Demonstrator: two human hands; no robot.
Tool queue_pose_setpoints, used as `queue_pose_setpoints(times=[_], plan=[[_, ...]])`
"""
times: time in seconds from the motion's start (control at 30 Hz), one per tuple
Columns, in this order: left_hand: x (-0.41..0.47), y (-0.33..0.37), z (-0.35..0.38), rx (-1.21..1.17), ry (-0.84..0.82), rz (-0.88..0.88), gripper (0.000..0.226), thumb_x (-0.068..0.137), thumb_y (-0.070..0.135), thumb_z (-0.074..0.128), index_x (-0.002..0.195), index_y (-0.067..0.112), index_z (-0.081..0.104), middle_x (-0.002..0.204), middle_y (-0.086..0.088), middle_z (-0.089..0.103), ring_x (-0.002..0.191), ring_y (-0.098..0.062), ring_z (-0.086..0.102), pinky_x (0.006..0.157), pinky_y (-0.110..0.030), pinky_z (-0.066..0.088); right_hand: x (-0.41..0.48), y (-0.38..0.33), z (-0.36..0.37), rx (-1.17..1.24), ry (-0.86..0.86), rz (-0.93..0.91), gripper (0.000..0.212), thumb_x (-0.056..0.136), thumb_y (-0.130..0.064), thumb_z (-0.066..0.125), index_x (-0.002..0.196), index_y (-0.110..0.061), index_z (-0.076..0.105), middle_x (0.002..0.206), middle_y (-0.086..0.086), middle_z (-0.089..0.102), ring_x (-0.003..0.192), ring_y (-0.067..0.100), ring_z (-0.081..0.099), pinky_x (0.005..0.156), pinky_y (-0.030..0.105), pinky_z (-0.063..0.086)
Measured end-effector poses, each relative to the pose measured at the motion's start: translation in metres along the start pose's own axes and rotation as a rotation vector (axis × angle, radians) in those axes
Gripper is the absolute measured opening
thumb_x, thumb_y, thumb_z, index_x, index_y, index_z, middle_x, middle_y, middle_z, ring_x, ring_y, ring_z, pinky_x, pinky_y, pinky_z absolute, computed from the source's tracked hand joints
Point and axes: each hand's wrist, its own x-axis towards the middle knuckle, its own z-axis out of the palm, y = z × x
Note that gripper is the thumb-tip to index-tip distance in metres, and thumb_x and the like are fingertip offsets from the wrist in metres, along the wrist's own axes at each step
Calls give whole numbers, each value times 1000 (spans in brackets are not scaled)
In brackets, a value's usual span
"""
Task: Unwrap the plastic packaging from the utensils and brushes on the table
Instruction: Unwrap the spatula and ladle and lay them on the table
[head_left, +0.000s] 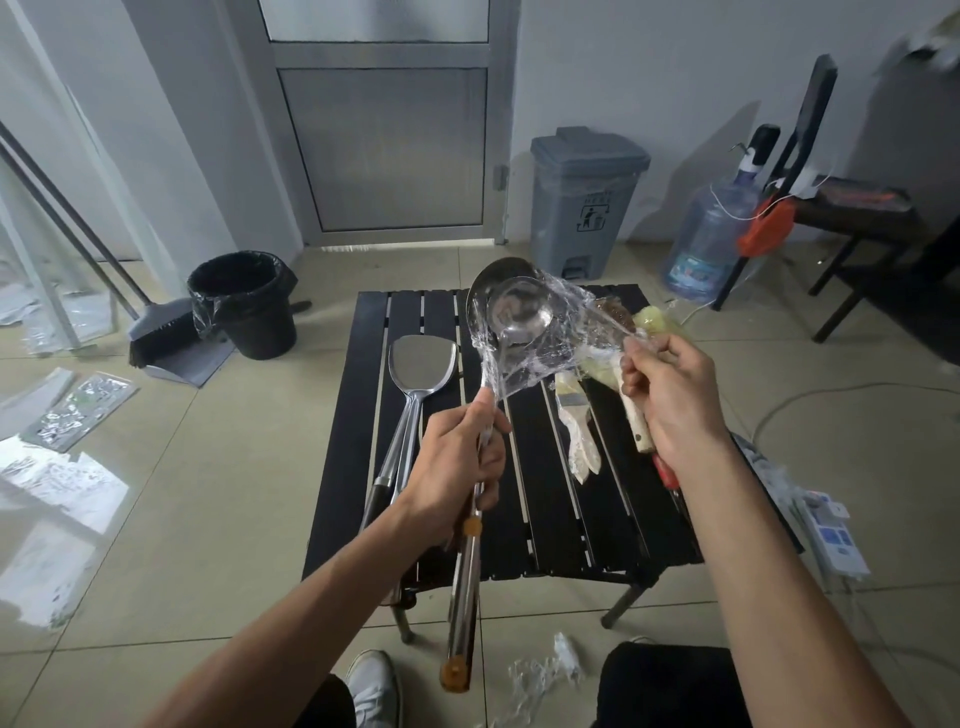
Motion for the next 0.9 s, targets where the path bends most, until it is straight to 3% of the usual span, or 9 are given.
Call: queue_pose_setpoints(times=[0.13, 0.23, 0.3, 0.4, 0.53, 0.57, 0.67, 0.77, 0.9], plan=[[1, 4, 0, -55, -3, -9, 43, 112, 42, 43, 94, 6, 58, 60, 0, 37, 43, -9, 35, 35, -23, 35, -9, 2, 12, 103, -116, 59, 18, 97, -35, 67, 96, -18, 65, 92, 3, 72, 87, 17, 71, 75, 33, 56], [1, 4, 1, -55, -13, 2, 44, 112, 42, 43, 94, 5, 58, 60, 0, 36, 43, -9, 34, 36, -23, 35, -21, 2, 29, -6, -264, 131, 65, 77, -74, 67, 117, -23, 65, 109, 9, 73, 97, 20, 73, 78, 34, 58], [1, 2, 5, -33, -29, 1, 45, 112, 44, 43, 94, 5, 58, 60, -1, 36, 42, -10, 33, 36, -23, 36, -30, 7, 44, -170, -361, 139, 79, 68, -86, 65, 114, -22, 68, 106, 5, 77, 95, 18, 75, 79, 32, 57], [1, -2, 8, 6, -51, -9, 48, 111, 47, 43, 93, 5, 60, 61, -3, 42, 45, -13, 39, 39, -25, 40, -39, 17, 61, -338, -322, -41, 59, 83, -72, 68, 91, -14, 74, 86, -1, 79, 79, 14, 76, 72, 33, 54], [2, -3, 7, 63, -38, -35, 51, 111, 49, 41, 95, 6, 63, 63, -3, 46, 52, -16, 46, 46, -30, 45, -38, 21, 60, -359, -229, -251, 56, 93, -54, 70, 79, 1, 68, 75, 13, 74, 71, 35, 71, 73, 52, 57], [2, -3, 6, 58, -18, -38, 50, 111, 48, 40, 95, 6, 62, 61, -2, 42, 51, -14, 42, 46, -29, 44, -37, 21, 58, -345, -237, -280, 51, 94, -52, 69, 78, -4, 70, 74, 11, 74, 68, 32, 71, 70, 50, 58], [3, -2, 5, 12, 65, -42, 48, 112, 46, 41, 92, 7, 61, 59, 2, 30, 47, -11, 30, 42, -24, 32, -34, 20, 52, -295, -262, -312, 33, 98, -43, 67, 77, -20, 75, 71, 3, 73, 61, 13, 67, 61, 28, 56], [3, 0, 6, -48, 62, -82, 47, 112, 45, 42, 90, 8, 62, 57, 3, 30, 44, -9, 28, 39, -21, 25, -27, 15, 44, -286, -229, -308, 33, 100, -38, 66, 80, -13, 75, 67, 1, 68, 61, 11, 63, 60, 27, 54], [4, 4, 8, -150, 0, -153, 36, 112, 40, 44, 93, 11, 54, 56, 4, 30, 42, -8, 26, 37, -18, 24, -21, 7, 32, -265, -207, -319, 29, 98, -38, 66, 79, -18, 73, 67, -2, 67, 61, 5, 62, 56, 19, 53]])
